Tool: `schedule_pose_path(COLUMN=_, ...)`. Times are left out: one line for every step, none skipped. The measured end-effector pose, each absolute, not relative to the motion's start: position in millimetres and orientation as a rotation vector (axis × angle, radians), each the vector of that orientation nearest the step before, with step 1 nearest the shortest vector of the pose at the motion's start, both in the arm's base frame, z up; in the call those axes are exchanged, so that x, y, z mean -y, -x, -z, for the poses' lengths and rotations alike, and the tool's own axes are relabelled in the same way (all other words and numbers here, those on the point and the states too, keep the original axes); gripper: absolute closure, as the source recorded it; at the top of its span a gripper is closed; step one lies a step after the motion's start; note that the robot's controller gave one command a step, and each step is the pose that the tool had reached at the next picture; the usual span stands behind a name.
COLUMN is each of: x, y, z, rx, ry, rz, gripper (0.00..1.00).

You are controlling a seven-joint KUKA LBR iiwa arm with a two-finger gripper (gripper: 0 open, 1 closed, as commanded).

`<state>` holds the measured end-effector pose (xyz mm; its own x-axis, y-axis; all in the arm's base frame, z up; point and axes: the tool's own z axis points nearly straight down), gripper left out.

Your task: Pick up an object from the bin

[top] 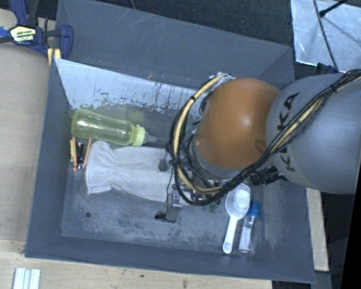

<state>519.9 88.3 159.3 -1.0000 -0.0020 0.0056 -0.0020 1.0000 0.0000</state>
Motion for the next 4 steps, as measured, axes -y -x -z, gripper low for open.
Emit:
schedule_pose_path(x=-87.8, y=-521.8, z=-163.8, rx=3.144, ry=0.000, rz=0.001, gripper=0.00)
schedule_pose_path(x=-113.0, y=-522.3, z=-112.0, rx=3.151, ry=0.003, rz=0.002, gripper=0.00)
schedule_pose_path(x=-131.3, y=-535.4, z=-71.5, rx=3.146, ry=-0.146, rz=0.002, gripper=1.00)
schedule_pose_path(x=-131.4, y=-535.4, z=-71.5, rx=3.146, ry=-0.146, rz=0.003, gripper=1.00)
